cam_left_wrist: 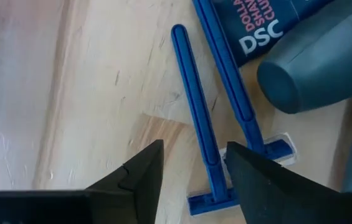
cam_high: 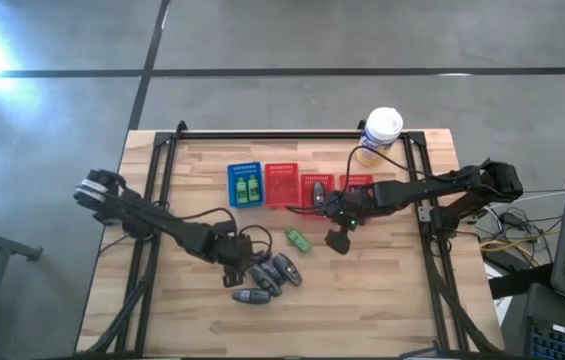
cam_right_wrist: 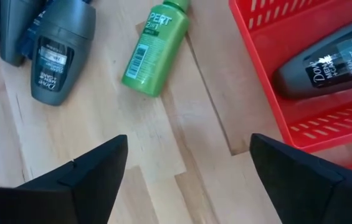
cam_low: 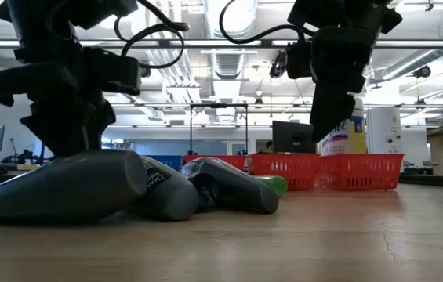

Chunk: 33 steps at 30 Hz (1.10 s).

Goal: Pick & Place Travel size toiletries
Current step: Put the blue razor into the left red bin

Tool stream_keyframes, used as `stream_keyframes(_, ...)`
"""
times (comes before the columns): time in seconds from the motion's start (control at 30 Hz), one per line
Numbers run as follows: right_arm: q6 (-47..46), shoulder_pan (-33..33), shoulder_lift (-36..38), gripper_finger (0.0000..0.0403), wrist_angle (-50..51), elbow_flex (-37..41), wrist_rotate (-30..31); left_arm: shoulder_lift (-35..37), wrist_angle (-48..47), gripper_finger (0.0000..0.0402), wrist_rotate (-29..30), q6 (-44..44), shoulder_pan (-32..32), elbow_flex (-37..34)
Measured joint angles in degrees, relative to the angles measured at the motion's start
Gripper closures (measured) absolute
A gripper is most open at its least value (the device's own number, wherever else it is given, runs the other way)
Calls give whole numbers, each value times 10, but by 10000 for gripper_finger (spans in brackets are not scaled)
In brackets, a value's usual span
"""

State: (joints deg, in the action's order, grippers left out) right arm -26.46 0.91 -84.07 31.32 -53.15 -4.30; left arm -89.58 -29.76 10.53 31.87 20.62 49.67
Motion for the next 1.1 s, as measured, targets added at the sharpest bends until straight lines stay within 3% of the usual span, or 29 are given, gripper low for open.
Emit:
stream_keyframes(0.4,12,0,0,53,-1,0,0,-47,38,267,-6,-14,0,-1)
stream_keyframes(0.67,17,0,5,77,-1,0,0,-32,21,370,-6,-20,-3,-2)
stream_keyframes(0.8,20,0,19,93,-1,0,0,-9,5,373,-6,-4,-18,-2)
stream_keyframes(0.97,4,0,50,111,10,0,22,60,11,373,10,55,-77,10)
stream_keyframes(1.1,-49,0,94,121,38,0,82,127,97,373,41,165,-182,19)
